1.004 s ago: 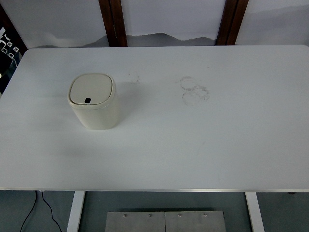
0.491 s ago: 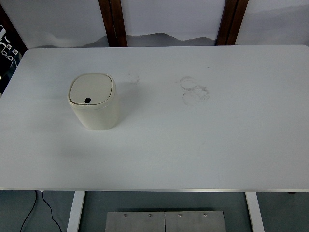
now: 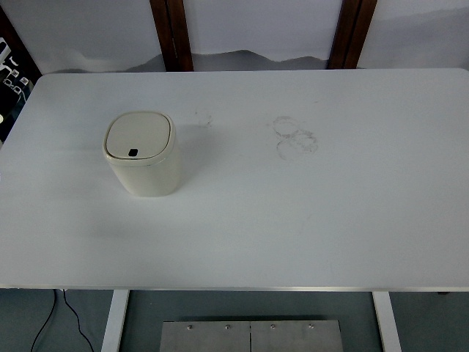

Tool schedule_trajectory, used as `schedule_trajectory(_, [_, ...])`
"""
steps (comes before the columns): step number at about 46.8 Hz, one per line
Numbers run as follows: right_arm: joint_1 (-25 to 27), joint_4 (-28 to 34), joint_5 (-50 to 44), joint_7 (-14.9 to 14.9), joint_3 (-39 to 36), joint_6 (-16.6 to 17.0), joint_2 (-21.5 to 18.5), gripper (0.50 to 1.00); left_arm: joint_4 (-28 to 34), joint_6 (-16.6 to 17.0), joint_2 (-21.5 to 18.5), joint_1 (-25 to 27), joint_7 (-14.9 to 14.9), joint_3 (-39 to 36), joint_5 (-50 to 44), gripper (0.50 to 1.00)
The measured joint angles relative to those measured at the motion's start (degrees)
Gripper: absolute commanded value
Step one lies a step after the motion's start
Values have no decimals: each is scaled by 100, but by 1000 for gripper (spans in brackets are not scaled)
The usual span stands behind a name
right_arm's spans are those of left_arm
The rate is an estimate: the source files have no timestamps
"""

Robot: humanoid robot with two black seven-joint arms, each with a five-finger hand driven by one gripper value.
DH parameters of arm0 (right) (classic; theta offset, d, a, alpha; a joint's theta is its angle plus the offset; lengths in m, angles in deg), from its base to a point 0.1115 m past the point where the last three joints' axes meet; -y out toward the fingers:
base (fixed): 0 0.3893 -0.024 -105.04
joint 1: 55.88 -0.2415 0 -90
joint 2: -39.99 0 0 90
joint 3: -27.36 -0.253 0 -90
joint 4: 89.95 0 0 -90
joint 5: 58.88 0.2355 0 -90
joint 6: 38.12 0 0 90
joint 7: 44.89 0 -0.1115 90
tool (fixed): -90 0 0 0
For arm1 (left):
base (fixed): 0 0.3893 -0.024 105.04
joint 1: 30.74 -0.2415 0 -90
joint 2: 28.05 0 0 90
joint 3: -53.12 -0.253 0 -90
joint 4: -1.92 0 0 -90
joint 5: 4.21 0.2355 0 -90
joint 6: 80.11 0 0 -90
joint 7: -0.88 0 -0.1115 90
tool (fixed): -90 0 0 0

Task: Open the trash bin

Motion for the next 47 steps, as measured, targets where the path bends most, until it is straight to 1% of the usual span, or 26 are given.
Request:
schedule_trajectory(4, [0, -1, 0, 0, 0, 0, 0, 995, 51, 26, -25, 31, -8, -1, 0, 1000])
schedule_trajectory(7, [0, -1, 0, 0, 0, 0, 0, 995, 200, 69, -58, 47, -61, -9, 0, 1000])
schedule_trajectory(9, [0, 0, 0, 1, 0, 0, 0, 995, 365, 164, -89, 50, -152, -10, 1, 1000])
schedule_trajectory(11, [0, 0, 0, 1, 0, 0, 0, 995, 565, 332, -126, 50, -255, -11, 1, 1000])
schedule_trajectory(15, [0, -1, 0, 2, 5, 0, 0, 995, 1111, 732, -297, 37, -423, -15, 2, 1000])
schedule_trajectory(20, [1, -1, 0, 2, 9, 0, 0, 995, 2027, 1170, -650, 20, -462, -19, 1, 1000])
schedule_trajectory(23, [0, -1, 0, 2, 9, 0, 0, 995, 2484, 1340, -883, 51, -468, -26, 1, 1000])
schedule_trajectory(26, [0, -1, -1, 2, 9, 0, 0, 995, 2881, 1437, -1135, 182, -488, -39, 0, 1000])
schedule_trajectory(30, [1, -1, -1, 1, 9, 0, 0, 995, 3356, 1521, -1426, 463, -672, -209, 0, 1000])
schedule_trajectory(33, [-1, 0, 0, 1, 9, 0, 0, 995, 3655, 1541, -1657, 742, -867, -546, 0, 1000])
schedule_trajectory(36, [0, 0, 0, -1, 9, 0, 0, 995, 3917, 1544, -1867, 1137, -1009, -1052, -1, 1000])
schedule_trajectory(40, [0, 0, 0, 0, 9, 0, 0, 995, 4170, 1507, -2037, 1814, -1133, -1973, 1, 1000])
schedule_trajectory(43, [0, 0, 0, -1, 9, 0, 0, 995, 4290, 1444, -2099, 2425, -1253, -2801, 6, 1000])
schedule_trajectory(47, [0, 0, 0, 0, 9, 0, 0, 995, 4346, 1232, -2091, 3215, -1321, -3918, 17, 1000])
